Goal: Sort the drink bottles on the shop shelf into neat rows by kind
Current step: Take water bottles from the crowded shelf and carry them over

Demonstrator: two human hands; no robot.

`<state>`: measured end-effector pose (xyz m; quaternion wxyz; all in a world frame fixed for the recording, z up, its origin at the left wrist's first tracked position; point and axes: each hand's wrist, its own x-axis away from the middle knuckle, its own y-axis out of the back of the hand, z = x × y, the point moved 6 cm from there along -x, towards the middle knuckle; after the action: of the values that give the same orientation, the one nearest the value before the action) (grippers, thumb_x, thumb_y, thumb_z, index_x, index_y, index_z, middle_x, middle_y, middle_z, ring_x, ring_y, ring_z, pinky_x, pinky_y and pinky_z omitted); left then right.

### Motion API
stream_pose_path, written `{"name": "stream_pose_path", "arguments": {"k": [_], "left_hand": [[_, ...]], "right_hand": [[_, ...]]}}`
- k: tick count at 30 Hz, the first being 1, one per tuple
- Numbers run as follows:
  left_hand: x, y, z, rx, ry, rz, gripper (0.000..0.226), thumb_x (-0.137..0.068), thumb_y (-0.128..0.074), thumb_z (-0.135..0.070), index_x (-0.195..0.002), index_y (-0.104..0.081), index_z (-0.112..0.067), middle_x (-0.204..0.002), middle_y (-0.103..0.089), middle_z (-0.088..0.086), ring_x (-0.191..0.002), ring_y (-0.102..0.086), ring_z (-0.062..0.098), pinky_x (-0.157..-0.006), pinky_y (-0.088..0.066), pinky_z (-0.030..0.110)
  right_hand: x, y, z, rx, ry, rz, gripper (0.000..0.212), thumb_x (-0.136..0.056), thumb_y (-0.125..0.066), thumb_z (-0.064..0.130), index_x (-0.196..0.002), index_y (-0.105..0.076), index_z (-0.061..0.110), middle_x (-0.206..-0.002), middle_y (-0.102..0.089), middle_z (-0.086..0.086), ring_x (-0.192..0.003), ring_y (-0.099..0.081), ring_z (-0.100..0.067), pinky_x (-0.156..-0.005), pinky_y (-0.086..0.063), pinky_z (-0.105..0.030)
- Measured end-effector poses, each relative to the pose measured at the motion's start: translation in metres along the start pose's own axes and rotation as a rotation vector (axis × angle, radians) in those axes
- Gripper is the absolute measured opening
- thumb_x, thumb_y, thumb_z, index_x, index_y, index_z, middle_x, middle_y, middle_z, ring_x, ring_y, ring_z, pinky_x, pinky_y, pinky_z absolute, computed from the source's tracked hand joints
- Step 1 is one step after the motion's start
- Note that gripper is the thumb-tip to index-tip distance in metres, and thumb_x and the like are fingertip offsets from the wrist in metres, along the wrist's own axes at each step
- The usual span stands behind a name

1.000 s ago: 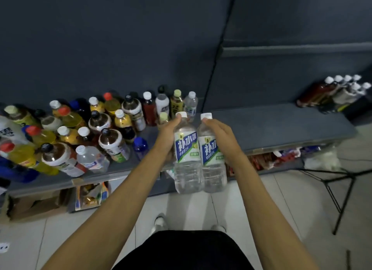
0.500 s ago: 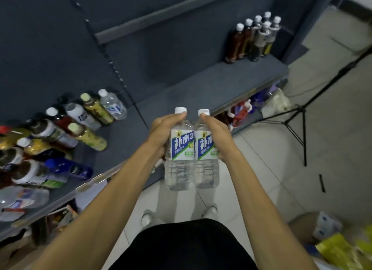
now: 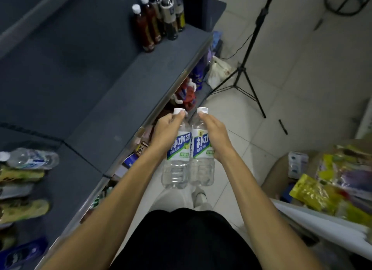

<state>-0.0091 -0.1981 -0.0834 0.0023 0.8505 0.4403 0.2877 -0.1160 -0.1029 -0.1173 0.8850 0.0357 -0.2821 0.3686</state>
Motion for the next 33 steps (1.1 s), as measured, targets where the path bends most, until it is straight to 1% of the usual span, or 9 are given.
{"name": "stream_pose_path", "arguments": {"k": [3, 7, 9, 12, 16, 20, 24, 31, 33], "left_hand": [[-0.039, -0.015, -0.014, 0.044, -0.023, 0.056, 0.034, -0.084, -0.070, -0.038, -0.088, -0.070, -0.004, -0.086, -0.073, 0.016, -0.072, -0.066, 0.021, -0.073, -0.054, 0.041], [-0.097, -0.029, -0.044, 0.130, -0.029, 0.113, 0.033, -0.088, -0.067, -0.031, -0.087, -0.068, 0.002, -0.076, -0.069, 0.013, -0.067, -0.061, 0.018, -0.065, -0.047, 0.030], [-0.123, -0.034, -0.056, 0.157, -0.007, 0.132, 0.028, -0.088, -0.067, -0.031, -0.081, -0.069, -0.004, -0.069, -0.066, 0.003, -0.060, -0.059, 0.011, -0.060, -0.045, 0.024], [-0.158, -0.032, -0.072, 0.209, 0.024, 0.128, 0.022, -0.087, -0.067, -0.031, -0.074, -0.068, -0.013, -0.061, -0.064, -0.005, -0.052, -0.058, 0.002, -0.057, -0.044, 0.018], [-0.200, -0.017, -0.092, 0.373, 0.081, 0.092, 0.023, -0.081, -0.073, -0.033, -0.073, -0.071, -0.012, -0.072, -0.066, 0.008, -0.064, -0.060, 0.020, -0.071, -0.049, 0.033], [-0.233, -0.002, -0.109, 0.415, 0.115, 0.082, 0.024, -0.083, -0.072, -0.031, -0.067, -0.071, -0.013, -0.068, -0.066, 0.010, -0.064, -0.060, 0.025, -0.077, -0.051, 0.047], [-0.266, 0.011, -0.124, 0.381, 0.096, 0.040, 0.019, -0.089, -0.067, -0.027, -0.077, -0.069, -0.013, -0.063, -0.069, -0.001, -0.058, -0.064, 0.013, -0.065, -0.051, 0.027], [-0.312, 0.042, -0.135, 0.417, 0.211, -0.286, 0.024, -0.088, -0.067, -0.031, -0.075, -0.067, -0.012, -0.060, -0.068, 0.002, -0.053, -0.063, 0.015, -0.060, -0.051, 0.025], [-0.321, 0.047, -0.137, 0.417, 0.232, -0.367, 0.028, -0.087, -0.067, -0.035, -0.080, -0.069, -0.009, -0.063, -0.068, 0.003, -0.056, -0.064, 0.015, -0.062, -0.051, 0.027]], "right_hand": [[-0.031, 0.010, 0.022, -0.009, 0.009, -0.048, 0.022, -0.092, -0.062, 0.032, -0.088, -0.068, 0.011, -0.079, -0.070, -0.006, -0.071, -0.066, -0.020, -0.067, -0.053, -0.030], [-0.073, 0.014, 0.058, 0.074, 0.027, -0.128, 0.027, -0.094, -0.060, 0.032, -0.092, -0.068, 0.007, -0.078, -0.070, -0.006, -0.067, -0.066, -0.016, -0.063, -0.053, -0.025], [-0.092, 0.021, 0.072, 0.081, 0.035, -0.150, 0.024, -0.095, -0.058, 0.031, -0.085, -0.068, 0.012, -0.073, -0.069, -0.002, -0.063, -0.064, -0.013, -0.059, -0.051, -0.021], [-0.119, 0.027, 0.084, 0.144, 0.028, -0.201, 0.032, -0.095, -0.057, 0.031, -0.067, -0.069, 0.021, -0.072, -0.067, -0.002, -0.067, -0.060, -0.018, -0.064, -0.048, -0.027], [-0.157, 0.025, 0.106, 0.137, 0.034, -0.218, 0.033, -0.095, -0.057, 0.029, -0.065, -0.069, 0.022, -0.070, -0.066, 0.001, -0.066, -0.059, -0.016, -0.066, -0.046, -0.029], [-0.205, -0.007, 0.131, 0.096, 0.035, -0.106, 0.020, -0.096, -0.056, 0.028, -0.084, -0.062, 0.013, -0.081, -0.064, -0.006, -0.071, -0.059, -0.015, -0.068, -0.048, -0.029], [-0.268, -0.054, 0.164, 0.099, 0.077, 0.072, 0.023, -0.096, -0.057, 0.028, -0.092, -0.065, 0.007, -0.089, -0.067, -0.009, -0.081, -0.062, -0.019, -0.078, -0.051, -0.033], [-0.360, -0.119, 0.214, 0.194, 0.077, 0.373, 0.030, -0.094, -0.059, 0.034, -0.084, -0.061, 0.006, -0.079, -0.059, -0.010, -0.075, -0.055, -0.020, -0.074, -0.044, -0.035], [-0.380, -0.128, 0.222, 0.220, 0.057, 0.430, 0.039, -0.094, -0.060, 0.036, -0.084, -0.060, -0.002, -0.078, -0.060, -0.009, -0.073, -0.055, -0.018, -0.073, -0.044, -0.033]]}}
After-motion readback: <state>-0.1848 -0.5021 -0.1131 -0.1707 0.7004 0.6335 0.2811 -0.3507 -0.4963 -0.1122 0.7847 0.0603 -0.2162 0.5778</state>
